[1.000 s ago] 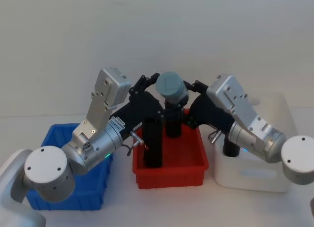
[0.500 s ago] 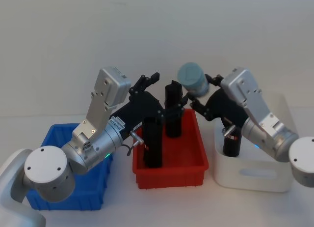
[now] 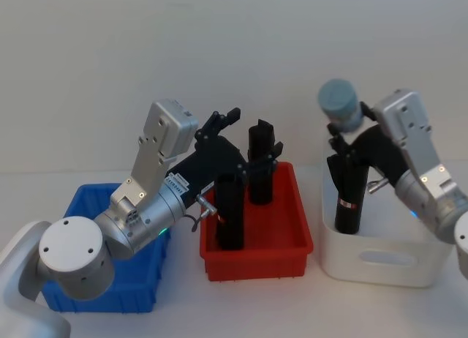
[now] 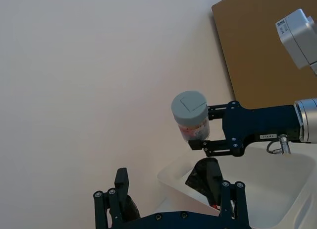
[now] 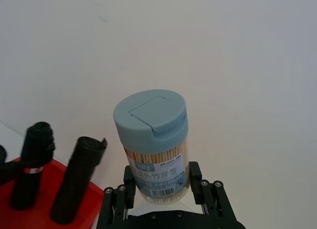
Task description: Pick the cotton swabs from the blue box and place them into the white box.
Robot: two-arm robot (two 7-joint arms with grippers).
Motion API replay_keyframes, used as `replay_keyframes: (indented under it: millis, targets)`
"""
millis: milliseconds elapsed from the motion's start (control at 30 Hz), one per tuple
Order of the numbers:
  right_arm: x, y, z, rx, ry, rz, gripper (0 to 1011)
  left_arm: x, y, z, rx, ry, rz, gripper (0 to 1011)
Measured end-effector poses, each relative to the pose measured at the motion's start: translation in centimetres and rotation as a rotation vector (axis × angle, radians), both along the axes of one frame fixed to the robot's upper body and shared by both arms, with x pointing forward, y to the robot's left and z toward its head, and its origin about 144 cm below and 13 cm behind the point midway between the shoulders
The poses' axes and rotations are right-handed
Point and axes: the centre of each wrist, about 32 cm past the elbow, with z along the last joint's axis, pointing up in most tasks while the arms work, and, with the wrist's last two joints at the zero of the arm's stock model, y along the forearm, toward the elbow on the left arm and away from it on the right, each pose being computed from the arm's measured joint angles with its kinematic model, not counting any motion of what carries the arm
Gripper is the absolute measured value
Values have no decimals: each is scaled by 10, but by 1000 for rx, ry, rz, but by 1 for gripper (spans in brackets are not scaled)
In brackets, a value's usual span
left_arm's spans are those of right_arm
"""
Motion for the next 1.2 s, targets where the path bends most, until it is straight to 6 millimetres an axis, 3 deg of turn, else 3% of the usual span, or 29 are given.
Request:
replay_keyframes:
  millis: [300, 733, 1200]
  targets:
    - [-3, -15, -2, 74, 25, -147, 648, 0, 0, 0, 0, 0, 0, 1003]
    - [-5, -37, -2, 201, 82, -355, 1001, 0, 0, 0, 0, 0, 0, 1003]
    - [-6, -47, -1, 253, 110, -439, 1001, 0, 0, 0, 0, 0, 0, 1003]
